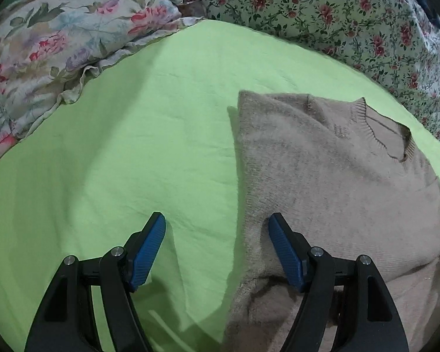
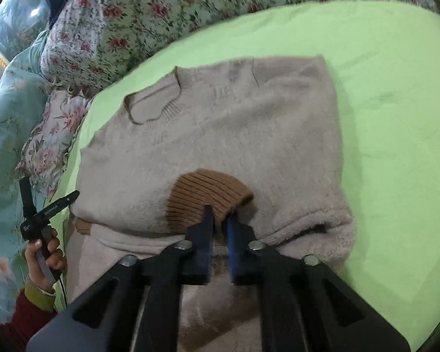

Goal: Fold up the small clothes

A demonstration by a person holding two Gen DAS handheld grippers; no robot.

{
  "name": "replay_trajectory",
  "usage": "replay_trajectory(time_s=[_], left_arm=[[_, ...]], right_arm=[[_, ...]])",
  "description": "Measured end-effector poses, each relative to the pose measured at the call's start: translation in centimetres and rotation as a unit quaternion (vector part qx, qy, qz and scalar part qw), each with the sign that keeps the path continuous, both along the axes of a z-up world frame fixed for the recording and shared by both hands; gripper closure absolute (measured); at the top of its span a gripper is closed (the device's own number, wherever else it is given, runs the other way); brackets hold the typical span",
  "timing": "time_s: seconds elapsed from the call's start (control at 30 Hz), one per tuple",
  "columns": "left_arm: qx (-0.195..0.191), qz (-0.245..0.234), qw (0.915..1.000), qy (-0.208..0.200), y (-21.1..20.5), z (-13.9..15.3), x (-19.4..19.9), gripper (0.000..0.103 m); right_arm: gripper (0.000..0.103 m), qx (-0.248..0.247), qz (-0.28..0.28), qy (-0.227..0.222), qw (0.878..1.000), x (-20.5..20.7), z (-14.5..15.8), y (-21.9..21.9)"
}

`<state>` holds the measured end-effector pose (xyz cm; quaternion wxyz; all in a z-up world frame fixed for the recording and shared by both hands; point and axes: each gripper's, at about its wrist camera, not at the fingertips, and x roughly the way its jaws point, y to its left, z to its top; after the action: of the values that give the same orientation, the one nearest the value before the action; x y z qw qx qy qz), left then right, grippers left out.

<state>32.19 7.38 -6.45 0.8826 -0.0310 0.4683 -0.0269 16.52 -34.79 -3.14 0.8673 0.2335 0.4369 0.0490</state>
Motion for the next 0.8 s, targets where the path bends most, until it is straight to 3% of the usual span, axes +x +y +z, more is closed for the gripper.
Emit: replay_trajectory(time_s=[0.1,0.17,0.3,0.37,0.5,0.53,0.6,0.73,0.8], left_arm=[[0.005,0.005,1.0000,-0.001,0.1,-0.3,0.0,0.026],[0.010,0.012,0.9999,-0.001,0.1,-0.4,0.2,0.025],[0.024,0.019,0.9995,-0.006,-0.3,-0.3,0.2,0.023],[0.027,0.020,0.9994,-0.009,-0.3,-0.4,0.1,0.020],[0.024,0.024,0.9994,-0.010,0.0,-0.5,0.1,0.017],[0.026,0.024,0.9993,-0.010,-0.1,-0.5,0.1,0.017],[0.030,0.024,0.9992,-0.012,-0.1,-0.5,0.1,0.017],[0.034,0.025,0.9990,-0.013,-0.2,-0.6,0.1,0.015],[0.036,0.025,0.9989,-0.014,-0.2,-0.6,0.1,0.014]], right_arm=[[0.096,0.149,-0.013,-0.027,0.988,-1.4,1.9,-1.4],[0.096,0.193,-0.053,-0.003,0.980,-0.8,1.1,-3.2],[0.096,0.130,-0.126,0.025,0.983,0.5,-0.7,-5.1],[0.095,0.115,-0.129,0.034,0.984,0.5,-1.1,-4.5],[0.090,0.059,-0.082,-0.010,0.995,-0.4,0.0,-1.3],[0.085,0.024,-0.072,0.002,0.997,-0.2,0.0,-0.2],[0.060,-0.024,-0.087,0.025,0.996,0.1,-0.5,0.5],[0.061,0.012,-0.065,0.050,0.997,1.3,-2.7,1.0],[0.090,0.025,-0.047,0.037,0.998,1.6,-2.5,1.3]])
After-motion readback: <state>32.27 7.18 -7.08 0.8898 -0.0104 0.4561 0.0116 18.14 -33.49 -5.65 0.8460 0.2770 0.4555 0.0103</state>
